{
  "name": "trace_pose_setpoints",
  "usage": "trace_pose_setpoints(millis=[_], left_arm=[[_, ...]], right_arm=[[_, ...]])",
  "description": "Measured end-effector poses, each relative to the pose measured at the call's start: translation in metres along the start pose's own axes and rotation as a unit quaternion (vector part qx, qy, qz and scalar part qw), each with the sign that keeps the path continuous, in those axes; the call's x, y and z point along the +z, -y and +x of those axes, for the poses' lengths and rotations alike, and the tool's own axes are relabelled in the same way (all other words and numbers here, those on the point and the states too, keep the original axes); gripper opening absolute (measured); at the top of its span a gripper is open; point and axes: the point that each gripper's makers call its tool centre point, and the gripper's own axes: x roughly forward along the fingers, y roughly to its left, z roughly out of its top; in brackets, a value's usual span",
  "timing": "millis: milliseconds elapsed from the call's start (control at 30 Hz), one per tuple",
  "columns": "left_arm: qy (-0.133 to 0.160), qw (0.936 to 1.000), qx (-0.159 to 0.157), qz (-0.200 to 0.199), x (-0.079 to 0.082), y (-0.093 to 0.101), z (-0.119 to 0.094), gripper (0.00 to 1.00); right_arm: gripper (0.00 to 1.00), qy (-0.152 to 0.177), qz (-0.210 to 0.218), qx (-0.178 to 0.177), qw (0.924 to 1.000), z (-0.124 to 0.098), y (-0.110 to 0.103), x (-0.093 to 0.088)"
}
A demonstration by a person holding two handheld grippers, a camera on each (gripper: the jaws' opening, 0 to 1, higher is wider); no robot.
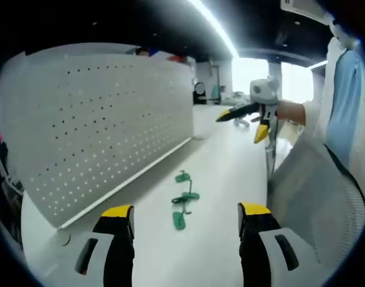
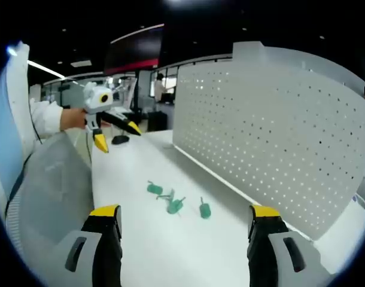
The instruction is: Insert the hook assembly into the mounting plate slot until the hook locks in place.
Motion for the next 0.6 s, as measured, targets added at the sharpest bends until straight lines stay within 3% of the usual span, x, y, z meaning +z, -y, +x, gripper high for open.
trace_pose_setpoints(millis=[600], left_arm=[[-0.002, 1.0, -0.001, 0.005, 0.0015, 0.0014, -0.0006, 0.7]], right_arm=[[0.88, -0.003, -0.003, 0.001, 1.0, -0.0018, -0.0032, -0.0001]])
